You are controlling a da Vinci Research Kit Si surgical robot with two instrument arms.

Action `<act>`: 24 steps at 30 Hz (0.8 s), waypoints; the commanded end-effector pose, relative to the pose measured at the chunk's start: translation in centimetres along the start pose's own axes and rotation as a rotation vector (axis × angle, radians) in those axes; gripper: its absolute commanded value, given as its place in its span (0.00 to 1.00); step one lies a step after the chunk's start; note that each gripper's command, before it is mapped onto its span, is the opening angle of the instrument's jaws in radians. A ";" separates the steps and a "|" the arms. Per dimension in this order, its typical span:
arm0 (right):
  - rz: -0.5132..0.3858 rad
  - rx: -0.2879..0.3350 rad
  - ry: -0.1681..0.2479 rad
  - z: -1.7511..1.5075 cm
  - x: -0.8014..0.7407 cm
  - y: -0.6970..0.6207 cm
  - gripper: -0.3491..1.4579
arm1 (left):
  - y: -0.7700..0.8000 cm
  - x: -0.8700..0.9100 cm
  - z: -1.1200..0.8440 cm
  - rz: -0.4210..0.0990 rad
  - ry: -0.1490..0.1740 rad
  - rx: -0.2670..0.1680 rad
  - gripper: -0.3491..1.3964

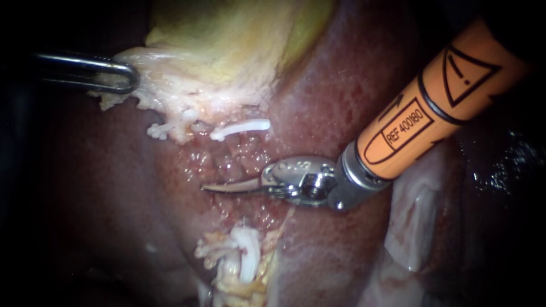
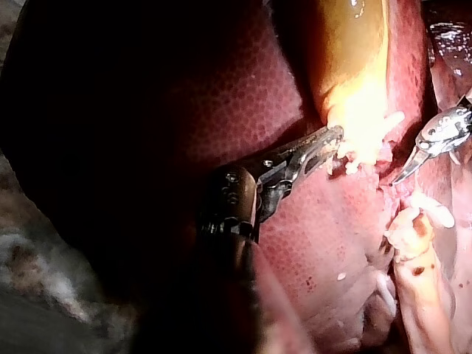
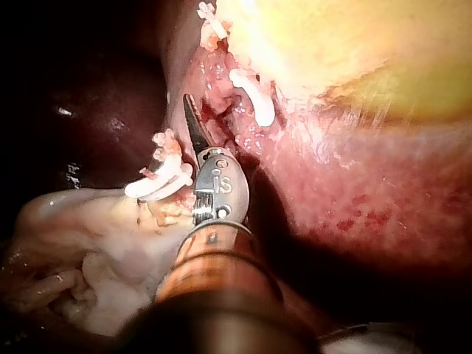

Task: Go back from the cut right tube

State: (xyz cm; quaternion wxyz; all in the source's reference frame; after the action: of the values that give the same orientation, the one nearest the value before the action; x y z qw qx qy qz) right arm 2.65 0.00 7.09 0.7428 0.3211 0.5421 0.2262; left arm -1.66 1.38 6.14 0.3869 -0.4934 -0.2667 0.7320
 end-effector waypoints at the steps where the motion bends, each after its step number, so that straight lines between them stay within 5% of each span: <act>1: 0.023 0.003 0.011 0.01 0.00 -0.01 0.00 | 0.00 0.00 0.00 0.000 0.000 0.000 0.00; 2: 0.028 0.003 0.027 0.01 0.00 -0.01 0.00 | 0.00 0.00 0.00 0.000 0.000 0.000 0.00; 4: 0.032 0.002 0.079 0.03 0.02 -0.01 0.54 | 0.00 0.00 0.00 0.000 0.000 0.000 0.00; 7: 0.030 0.008 0.133 0.09 0.04 -0.01 0.83 | 0.00 0.00 0.00 0.000 0.000 0.000 0.00; 16: 0.030 -0.016 0.144 0.08 0.02 -0.04 0.90 | 0.00 0.00 0.00 0.000 0.000 0.000 0.00; 21: -0.068 -0.174 0.162 -0.13 -0.06 -0.11 0.99 | 0.00 -0.01 0.00 0.001 0.000 0.000 0.00; 24: -0.180 -0.229 0.116 -0.37 -0.14 -0.15 0.99 | 0.00 -0.02 0.00 0.001 0.000 0.001 0.00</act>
State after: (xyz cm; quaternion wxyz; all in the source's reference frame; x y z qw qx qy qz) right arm 2.16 -0.11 7.00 0.7694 0.1573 0.5764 0.2258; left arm -1.65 1.37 6.15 0.3867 -0.4934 -0.2663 0.7322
